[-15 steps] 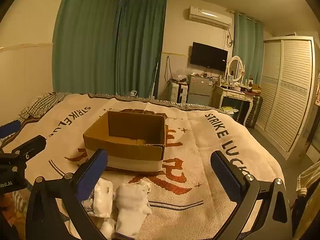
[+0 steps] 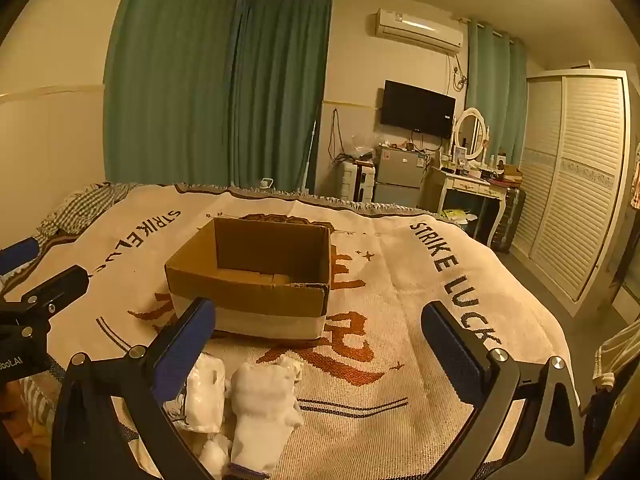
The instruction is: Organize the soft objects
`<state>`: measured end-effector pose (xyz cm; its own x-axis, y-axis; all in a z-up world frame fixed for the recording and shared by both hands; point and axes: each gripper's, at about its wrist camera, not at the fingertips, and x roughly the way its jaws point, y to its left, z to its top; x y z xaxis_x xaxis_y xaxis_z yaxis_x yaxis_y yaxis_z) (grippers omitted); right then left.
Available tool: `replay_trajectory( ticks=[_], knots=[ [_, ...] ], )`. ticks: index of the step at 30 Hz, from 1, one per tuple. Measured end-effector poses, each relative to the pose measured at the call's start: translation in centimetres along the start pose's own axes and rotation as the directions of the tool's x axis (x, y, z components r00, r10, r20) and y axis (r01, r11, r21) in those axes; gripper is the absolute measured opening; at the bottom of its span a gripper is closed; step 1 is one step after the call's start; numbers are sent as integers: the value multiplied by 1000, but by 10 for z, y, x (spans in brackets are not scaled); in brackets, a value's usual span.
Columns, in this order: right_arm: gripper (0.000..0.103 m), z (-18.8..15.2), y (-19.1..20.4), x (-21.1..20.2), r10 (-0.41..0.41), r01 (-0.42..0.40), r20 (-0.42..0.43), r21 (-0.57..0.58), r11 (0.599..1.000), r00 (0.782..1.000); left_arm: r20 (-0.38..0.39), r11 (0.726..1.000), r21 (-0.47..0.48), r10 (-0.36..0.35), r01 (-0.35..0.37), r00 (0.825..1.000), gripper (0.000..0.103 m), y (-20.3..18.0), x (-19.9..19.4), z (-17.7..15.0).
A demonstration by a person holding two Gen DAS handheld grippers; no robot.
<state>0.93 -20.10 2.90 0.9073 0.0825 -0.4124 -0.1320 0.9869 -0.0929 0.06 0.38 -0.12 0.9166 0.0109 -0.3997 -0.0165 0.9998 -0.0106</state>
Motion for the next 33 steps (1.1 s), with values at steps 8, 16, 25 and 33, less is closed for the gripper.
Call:
replay_trajectory(
  ticks=[8,16,25,33],
  knots=[
    [103,1,2,0,2,-2,-6,-1,1000,1000,0,1000,7,7,-7,1000,101,-2,1,-1],
    [103,2,5,0,0,-1,-5,-3,1000,1000,-8,1000,5,8,-8,1000,101,-2,1,-2],
    [103,1,6,-1,1,-1,-8,-5,1000,1000,-8,1000,6,9,-9,1000,101,-4,1,-4],
    [103,1,6,0,0,0,-12,-5,1000,1000,-10,1000,7,7,-7,1000,101,-4,2,-4]
  ],
)
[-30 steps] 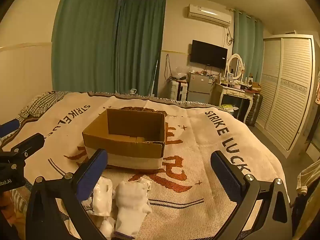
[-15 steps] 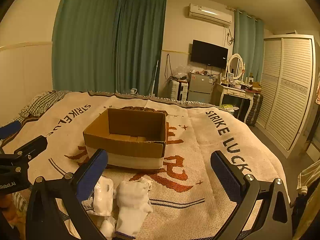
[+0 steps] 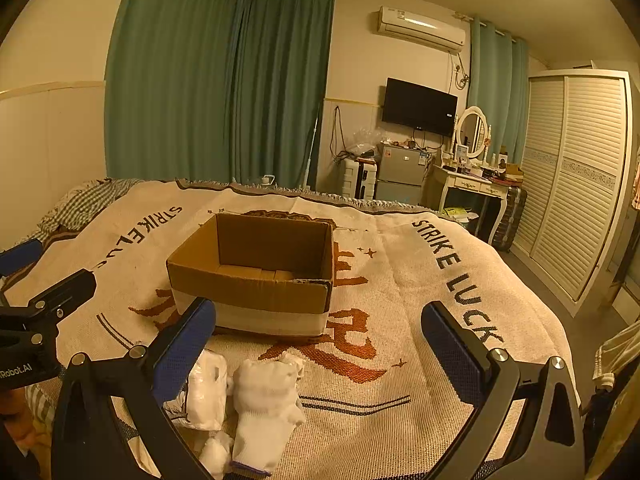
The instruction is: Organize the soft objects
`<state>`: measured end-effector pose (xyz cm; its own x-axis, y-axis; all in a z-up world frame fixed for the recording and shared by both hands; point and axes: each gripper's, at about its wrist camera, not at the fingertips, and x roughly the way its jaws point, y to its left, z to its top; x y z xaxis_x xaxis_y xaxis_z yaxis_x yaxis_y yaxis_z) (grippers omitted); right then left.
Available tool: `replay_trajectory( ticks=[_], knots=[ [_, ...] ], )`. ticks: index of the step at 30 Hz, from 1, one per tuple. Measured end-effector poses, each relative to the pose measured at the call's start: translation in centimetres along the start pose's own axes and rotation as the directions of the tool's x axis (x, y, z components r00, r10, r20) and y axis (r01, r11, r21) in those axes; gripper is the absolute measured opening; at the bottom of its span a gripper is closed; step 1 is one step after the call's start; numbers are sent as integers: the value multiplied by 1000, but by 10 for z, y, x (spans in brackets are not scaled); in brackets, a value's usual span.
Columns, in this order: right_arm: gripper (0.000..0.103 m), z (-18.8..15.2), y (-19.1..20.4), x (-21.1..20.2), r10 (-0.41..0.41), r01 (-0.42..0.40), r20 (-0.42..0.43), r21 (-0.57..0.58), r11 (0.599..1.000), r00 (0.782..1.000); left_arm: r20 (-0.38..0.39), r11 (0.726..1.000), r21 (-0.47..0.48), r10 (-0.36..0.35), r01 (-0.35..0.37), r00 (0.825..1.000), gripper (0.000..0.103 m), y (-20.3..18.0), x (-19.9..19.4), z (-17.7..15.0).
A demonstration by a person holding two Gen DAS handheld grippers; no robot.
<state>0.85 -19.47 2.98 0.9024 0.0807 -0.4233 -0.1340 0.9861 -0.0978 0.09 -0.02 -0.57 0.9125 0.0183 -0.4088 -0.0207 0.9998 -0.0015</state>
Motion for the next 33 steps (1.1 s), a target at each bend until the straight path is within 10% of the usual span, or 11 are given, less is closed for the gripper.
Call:
replay_trajectory(
  ticks=[33],
  knots=[
    [103,-1,5,2,-1,1,-9,-24,1000,1000,-7,1000,3,4,-4,1000,101,0,0,1]
  ],
)
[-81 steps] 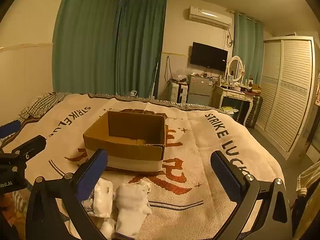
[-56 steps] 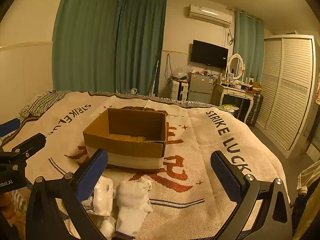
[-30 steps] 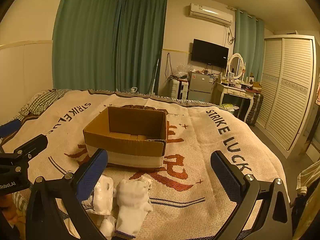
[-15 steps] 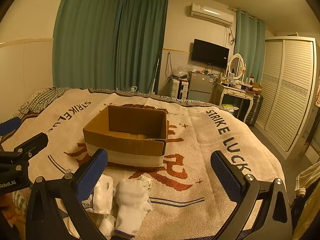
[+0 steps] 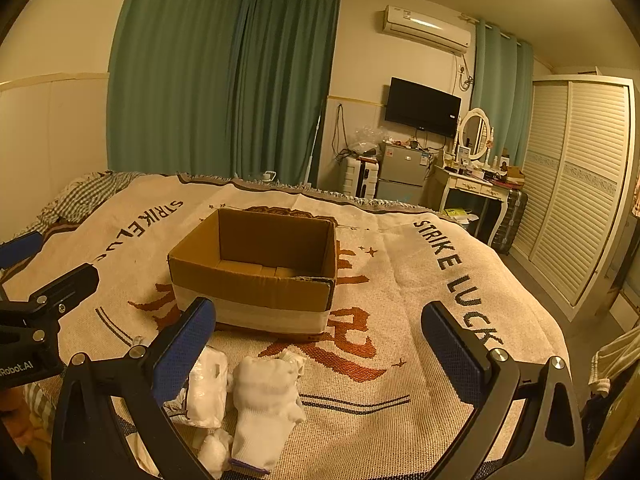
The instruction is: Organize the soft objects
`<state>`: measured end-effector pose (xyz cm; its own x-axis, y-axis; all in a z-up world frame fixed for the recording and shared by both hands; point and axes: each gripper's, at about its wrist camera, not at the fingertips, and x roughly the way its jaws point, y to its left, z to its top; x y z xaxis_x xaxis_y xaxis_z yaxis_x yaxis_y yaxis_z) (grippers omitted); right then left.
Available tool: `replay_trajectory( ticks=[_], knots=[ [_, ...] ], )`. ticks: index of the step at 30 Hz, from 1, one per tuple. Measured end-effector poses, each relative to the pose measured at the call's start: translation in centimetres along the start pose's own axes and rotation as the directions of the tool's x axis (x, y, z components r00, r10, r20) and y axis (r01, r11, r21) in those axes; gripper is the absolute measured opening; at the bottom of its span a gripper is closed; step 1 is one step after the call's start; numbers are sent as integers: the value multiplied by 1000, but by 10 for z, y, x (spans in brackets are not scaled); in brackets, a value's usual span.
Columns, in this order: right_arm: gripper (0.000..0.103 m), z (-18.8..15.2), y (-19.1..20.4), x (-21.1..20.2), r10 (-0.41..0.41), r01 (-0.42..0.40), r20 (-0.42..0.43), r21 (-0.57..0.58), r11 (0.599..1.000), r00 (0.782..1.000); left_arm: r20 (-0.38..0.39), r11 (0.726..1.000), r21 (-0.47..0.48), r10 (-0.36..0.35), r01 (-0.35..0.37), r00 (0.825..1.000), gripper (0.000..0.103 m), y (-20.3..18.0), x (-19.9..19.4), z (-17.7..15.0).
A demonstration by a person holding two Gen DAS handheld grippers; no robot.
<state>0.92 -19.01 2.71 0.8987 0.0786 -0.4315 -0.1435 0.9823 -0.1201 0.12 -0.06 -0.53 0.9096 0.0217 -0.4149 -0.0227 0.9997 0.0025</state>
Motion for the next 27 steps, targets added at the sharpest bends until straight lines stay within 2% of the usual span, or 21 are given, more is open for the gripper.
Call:
replay_trajectory(
  ticks=[12,18,22,27],
  knots=[
    [103,4,4,-5,-6,6,2,-15,1000,1000,10,1000,-10,-13,13,1000,101,-1,-7,5],
    [103,11,8,-27,-9,9,3,-41,999,1000,44,1000,-9,-25,25,999,101,-2,-28,15],
    [103,7,13,-46,-19,16,-32,-83,996,999,5,997,-2,-72,72,997,101,-2,-37,14],
    [103,-22,20,-50,-20,8,-91,-127,992,996,-55,996,62,-56,60,997,101,-11,-33,-12]
  ],
)
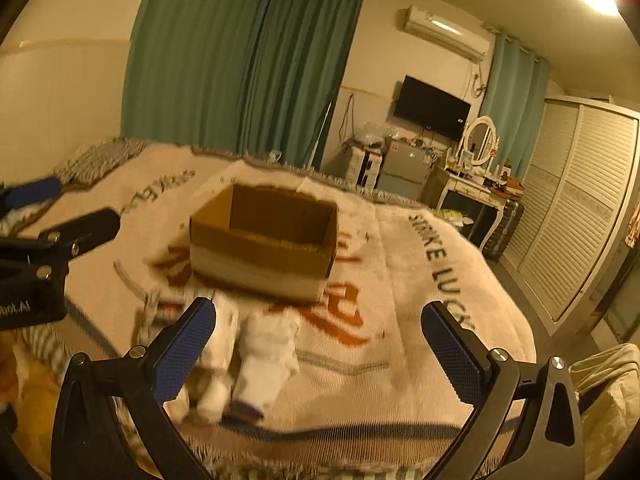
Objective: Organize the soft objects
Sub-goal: 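Grasp the lace cloth with the left tool while the right tool grasps a white sock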
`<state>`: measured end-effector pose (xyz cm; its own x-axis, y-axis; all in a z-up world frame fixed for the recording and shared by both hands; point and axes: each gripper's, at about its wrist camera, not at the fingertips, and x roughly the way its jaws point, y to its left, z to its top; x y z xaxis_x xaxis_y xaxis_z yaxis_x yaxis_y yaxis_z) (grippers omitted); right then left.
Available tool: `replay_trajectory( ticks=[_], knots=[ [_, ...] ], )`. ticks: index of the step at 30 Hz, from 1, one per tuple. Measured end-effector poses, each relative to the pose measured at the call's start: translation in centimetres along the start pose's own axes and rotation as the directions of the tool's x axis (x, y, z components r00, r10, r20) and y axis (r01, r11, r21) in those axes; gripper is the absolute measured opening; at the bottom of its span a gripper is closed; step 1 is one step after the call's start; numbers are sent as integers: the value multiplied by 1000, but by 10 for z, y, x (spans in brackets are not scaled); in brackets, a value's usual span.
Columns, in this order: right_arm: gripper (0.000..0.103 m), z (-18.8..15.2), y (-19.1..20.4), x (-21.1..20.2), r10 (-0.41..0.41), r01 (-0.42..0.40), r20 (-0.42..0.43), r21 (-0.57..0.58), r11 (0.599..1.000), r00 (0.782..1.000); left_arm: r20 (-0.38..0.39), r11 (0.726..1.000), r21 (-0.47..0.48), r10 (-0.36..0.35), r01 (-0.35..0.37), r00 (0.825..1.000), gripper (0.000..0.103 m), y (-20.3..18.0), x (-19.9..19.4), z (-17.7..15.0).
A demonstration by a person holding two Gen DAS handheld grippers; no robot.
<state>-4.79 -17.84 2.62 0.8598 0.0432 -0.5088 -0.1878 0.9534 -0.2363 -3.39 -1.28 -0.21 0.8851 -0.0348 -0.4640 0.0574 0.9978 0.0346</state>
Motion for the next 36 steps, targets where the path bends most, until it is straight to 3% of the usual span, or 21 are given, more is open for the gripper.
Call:
replay_trajectory(
  ticks=[5,10,13,15,17,19,21,23,26,30,33,36],
  knots=[
    [103,-34,8,26,51,-51,-108,8,999,993,-174,1000,-20,21,-25,985,100,-6,39,-44],
    [103,-50,6,46,73,-68,-155,34,997,985,-327,1000,-3,21,-23,945,99,-20,72,-81],
    [103,-53,3,55,77,-67,-175,59,996,982,-417,999,-3,-36,38,908,99,-33,87,-104],
    [103,-56,2,62,100,-86,-192,82,993,976,-475,997,4,-63,73,878,91,-39,96,-115],
    [103,-59,3,68,119,-100,-204,99,990,972,-504,995,8,-80,97,860,87,-42,101,-120],
    [103,-61,6,73,127,-107,-215,101,989,968,-509,992,-9,-111,124,854,73,-42,103,-121],
    [103,-63,10,78,128,-108,-228,96,989,965,-511,988,-25,-145,154,847,50,-43,105,-124],
    [103,-64,15,80,131,-112,-236,89,990,963,-510,983,-42,-173,176,842,39,-41,106,-126],
    [103,-65,20,79,127,-112,-237,75,991,963,-480,981,-56,-190,186,856,30,-33,100,-120],
    [103,-69,23,81,149,-128,-262,94,987,954,-402,988,-40,-154,150,903,30,-22,87,-105],
    [103,-79,32,91,199,-168,-325,122,978,924,-361,994,-4,-107,113,926,30,-13,81,-97],
    [102,-88,49,103,238,-205,-378,127,971,895,-353,995,0,-92,99,931,30,-6,82,-95]
  ],
)
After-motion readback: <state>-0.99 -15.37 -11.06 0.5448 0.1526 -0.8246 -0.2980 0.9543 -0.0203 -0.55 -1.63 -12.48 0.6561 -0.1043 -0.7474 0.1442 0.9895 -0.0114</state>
